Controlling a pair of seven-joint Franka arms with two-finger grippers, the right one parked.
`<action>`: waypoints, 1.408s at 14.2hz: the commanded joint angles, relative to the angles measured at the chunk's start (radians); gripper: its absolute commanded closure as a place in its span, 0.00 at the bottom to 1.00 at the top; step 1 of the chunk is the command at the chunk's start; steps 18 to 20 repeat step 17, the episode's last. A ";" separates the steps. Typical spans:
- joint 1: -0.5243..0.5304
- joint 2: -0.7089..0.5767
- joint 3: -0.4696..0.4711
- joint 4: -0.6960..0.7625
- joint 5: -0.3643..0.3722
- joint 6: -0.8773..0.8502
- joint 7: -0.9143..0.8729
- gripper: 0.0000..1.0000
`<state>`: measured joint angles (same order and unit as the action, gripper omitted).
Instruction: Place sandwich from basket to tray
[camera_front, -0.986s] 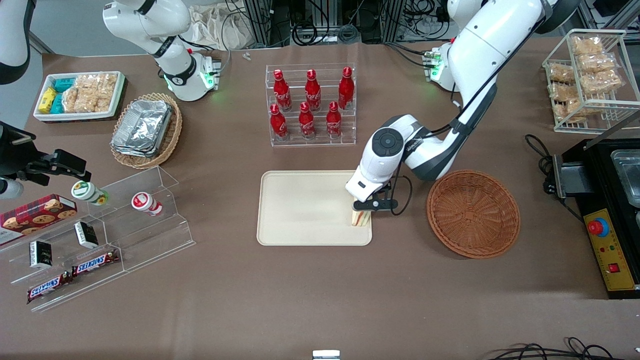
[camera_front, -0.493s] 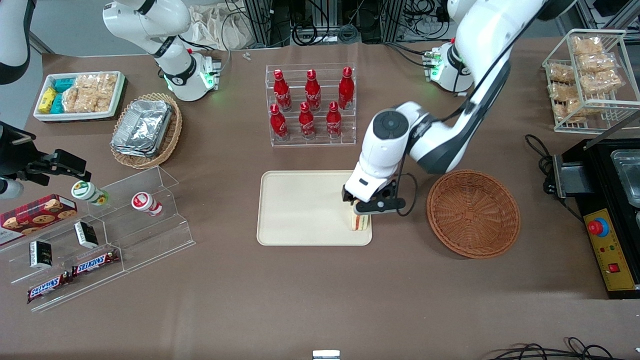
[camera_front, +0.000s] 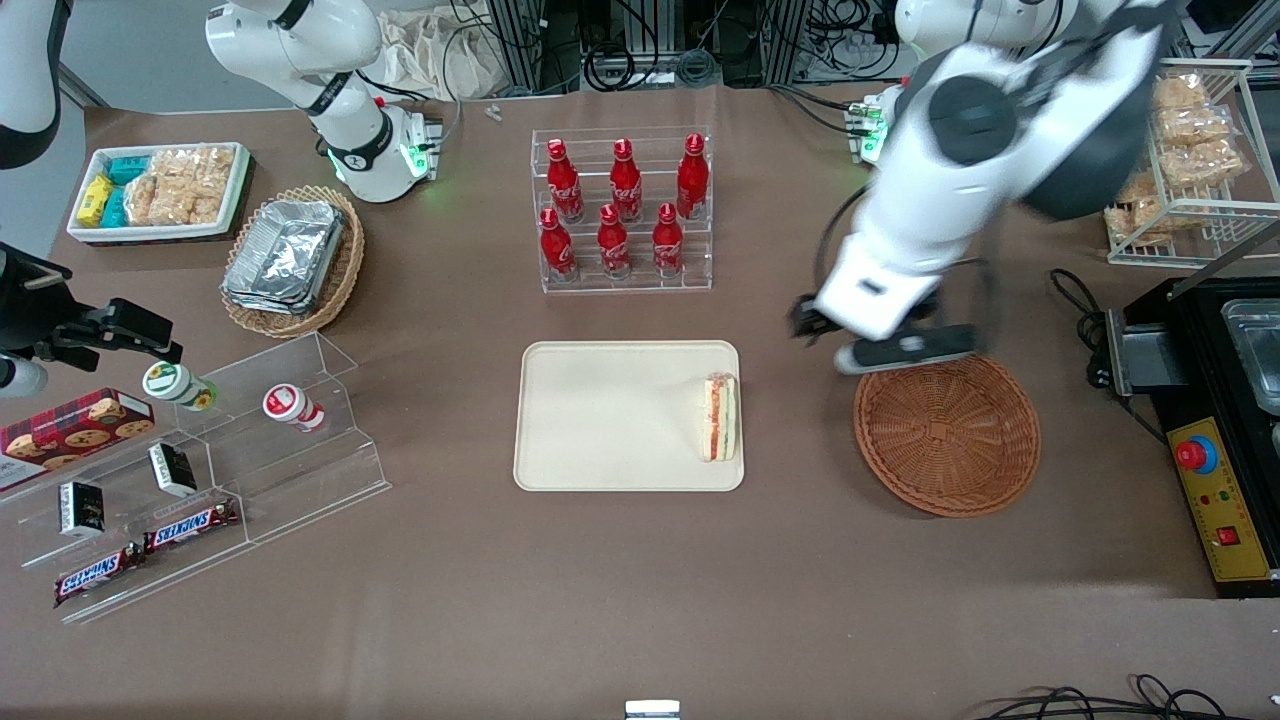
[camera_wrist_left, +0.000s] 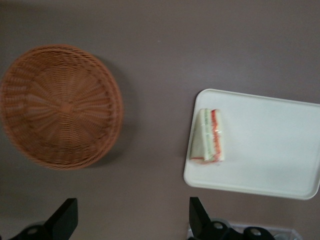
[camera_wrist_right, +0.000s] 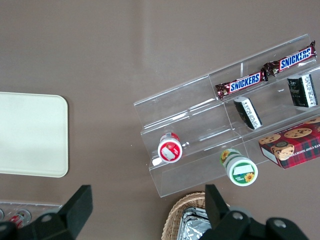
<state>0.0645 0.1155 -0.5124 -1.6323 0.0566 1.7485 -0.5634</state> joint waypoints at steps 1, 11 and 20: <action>0.130 -0.039 -0.006 0.090 -0.066 -0.208 0.219 0.00; 0.021 -0.131 0.249 0.114 -0.087 -0.359 0.371 0.00; -0.362 -0.149 0.644 0.100 -0.070 -0.356 0.375 0.00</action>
